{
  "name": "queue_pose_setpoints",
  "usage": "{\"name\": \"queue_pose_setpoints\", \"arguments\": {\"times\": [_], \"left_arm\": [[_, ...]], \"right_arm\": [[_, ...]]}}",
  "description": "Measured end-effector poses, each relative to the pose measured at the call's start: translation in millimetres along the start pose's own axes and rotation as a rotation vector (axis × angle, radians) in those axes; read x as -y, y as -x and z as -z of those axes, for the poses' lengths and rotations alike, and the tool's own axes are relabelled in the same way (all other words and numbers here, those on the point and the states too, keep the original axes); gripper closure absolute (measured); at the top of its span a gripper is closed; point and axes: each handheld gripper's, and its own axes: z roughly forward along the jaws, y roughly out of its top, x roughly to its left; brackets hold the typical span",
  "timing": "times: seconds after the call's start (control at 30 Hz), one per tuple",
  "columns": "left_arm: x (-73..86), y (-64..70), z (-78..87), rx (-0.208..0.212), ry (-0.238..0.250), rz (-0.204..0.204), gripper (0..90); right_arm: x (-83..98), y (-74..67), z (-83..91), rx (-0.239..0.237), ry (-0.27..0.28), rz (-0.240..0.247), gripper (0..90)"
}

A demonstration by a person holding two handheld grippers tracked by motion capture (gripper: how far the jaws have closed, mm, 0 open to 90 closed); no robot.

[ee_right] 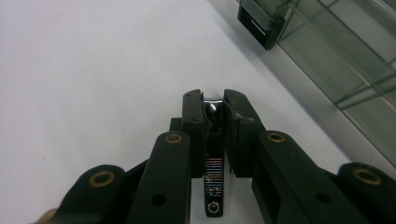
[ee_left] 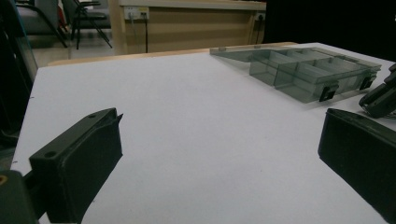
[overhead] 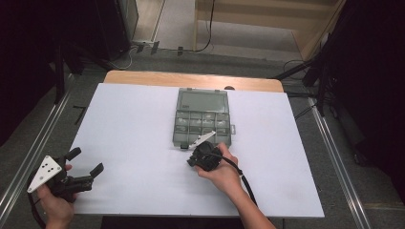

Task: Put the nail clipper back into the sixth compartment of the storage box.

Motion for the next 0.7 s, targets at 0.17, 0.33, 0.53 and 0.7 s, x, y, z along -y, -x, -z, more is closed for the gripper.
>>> {"name": "queue_pose_setpoints", "arguments": {"times": [0.17,0.33,0.53,0.7], "left_arm": [[0.0,-0.2,0.4,0.002,0.001,0.003,0.0],[0.0,-0.2,0.3,0.002,0.001,0.003,0.0],[0.0,-0.2,0.2,0.003,0.001,0.0,0.0],[0.0,-0.1,0.2,0.003,0.0,-0.002,0.0]], "right_arm": [[0.1,0.5,4.3,0.001,0.019,-0.004,81.3],[-0.5,1.7,10.4,-0.003,0.044,-0.017,81.3],[-2.1,5.7,19.8,-0.003,0.077,-0.028,81.3],[-5.1,6.6,26.9,-0.008,0.097,-0.037,81.4]]}}
